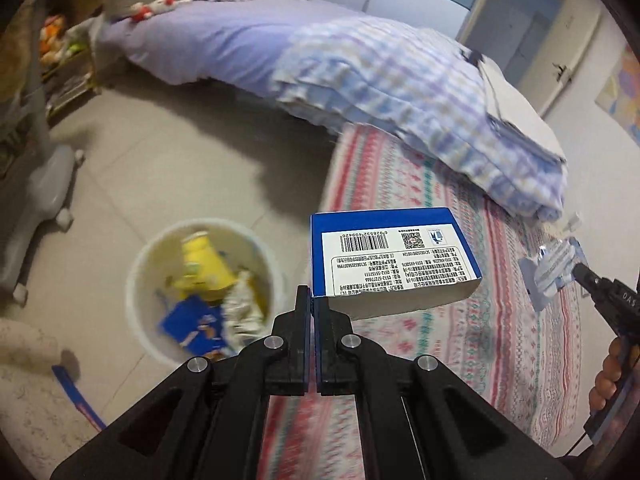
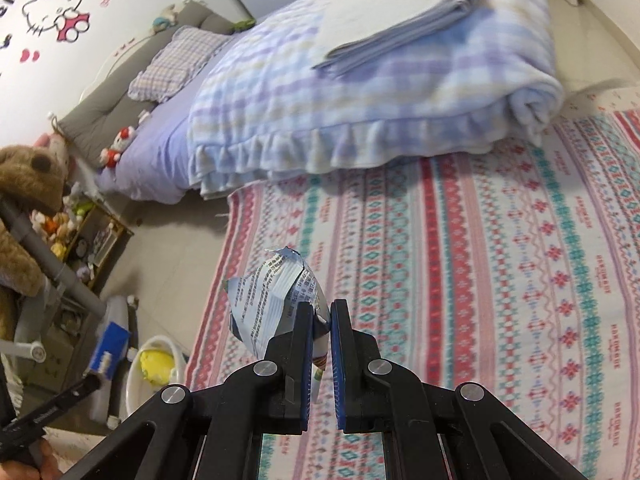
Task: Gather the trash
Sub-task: 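Carry the box and white paper to the white bin and open both tools over it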
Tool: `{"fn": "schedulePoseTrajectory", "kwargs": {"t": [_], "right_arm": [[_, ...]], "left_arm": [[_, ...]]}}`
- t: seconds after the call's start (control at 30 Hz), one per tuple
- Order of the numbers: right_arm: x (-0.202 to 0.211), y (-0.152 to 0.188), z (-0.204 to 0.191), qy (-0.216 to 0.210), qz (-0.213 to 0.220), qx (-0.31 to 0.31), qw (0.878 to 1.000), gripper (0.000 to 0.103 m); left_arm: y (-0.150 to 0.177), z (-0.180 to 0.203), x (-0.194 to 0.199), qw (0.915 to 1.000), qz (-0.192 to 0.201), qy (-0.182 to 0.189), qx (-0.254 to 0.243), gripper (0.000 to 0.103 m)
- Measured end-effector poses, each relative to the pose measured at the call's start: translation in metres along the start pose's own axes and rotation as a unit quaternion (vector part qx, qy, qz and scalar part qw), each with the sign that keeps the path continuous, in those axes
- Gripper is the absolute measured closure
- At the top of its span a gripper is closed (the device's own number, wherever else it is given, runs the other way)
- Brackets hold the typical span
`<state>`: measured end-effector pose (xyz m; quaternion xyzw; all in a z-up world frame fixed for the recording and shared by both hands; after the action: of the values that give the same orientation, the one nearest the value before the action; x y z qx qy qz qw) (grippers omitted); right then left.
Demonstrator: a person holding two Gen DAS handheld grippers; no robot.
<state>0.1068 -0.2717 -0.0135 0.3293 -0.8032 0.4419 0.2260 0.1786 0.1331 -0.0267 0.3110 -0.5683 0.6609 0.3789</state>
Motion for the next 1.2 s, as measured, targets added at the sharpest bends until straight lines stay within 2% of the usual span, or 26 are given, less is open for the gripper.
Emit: {"fn": "schedulePoseTrajectory", "kwargs": {"t": [0.17,0.23,0.47,0.7,0.9,1.03,1.2], "right_arm": [[-0.015,0.012,-0.031,0.002,-0.013,0.026,1.0,0.096],[-0.023,0.017,-0.043,0.004,-0.02,0.036,0.999,0.096],[-0.058,0.042,-0.086,0.008,-0.051,0.077,0.996,0.096],[-0.096,0.067,-0.139,-0.039,-0.086,0.1,0.991,0.096],[-0.134,0.085,-0.169,-0.086,-0.113,0.067,0.988,0.096],[-0.159,0.094,-0.183,-0.1,-0.115,0.047,0.987,0.096],[-0.184,0.106,-0.201,-0.138,-0.112,0.012,0.984,0.095]], "left_arm": [[0.007,-0.063,0.0,0.9985,-0.001,-0.011,0.053,0.102],[0.015,-0.084,-0.009,0.9972,-0.014,-0.009,0.073,0.102],[0.028,-0.11,-0.029,0.9941,-0.043,0.005,0.1,0.102],[0.032,-0.124,-0.038,0.9905,-0.057,0.023,0.123,0.102],[0.027,-0.14,-0.034,0.9846,-0.046,0.039,0.164,0.102],[0.024,-0.15,-0.031,0.9816,-0.039,0.049,0.18,0.102],[0.022,-0.16,-0.029,0.9793,-0.033,0.058,0.191,0.102]]}}
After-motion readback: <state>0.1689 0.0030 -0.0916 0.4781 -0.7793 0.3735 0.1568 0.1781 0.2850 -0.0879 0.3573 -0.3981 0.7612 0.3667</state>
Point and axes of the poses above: each gripper's, at about its wrist camera, not at the fingertips, and x roughly against the way its jaws point, z to its right, y to its underside, the point moved 5 cm from there along -x, roughly the way its jaws point, and after that the axes turned 2 degrees about -y, right-handed, at the moved point
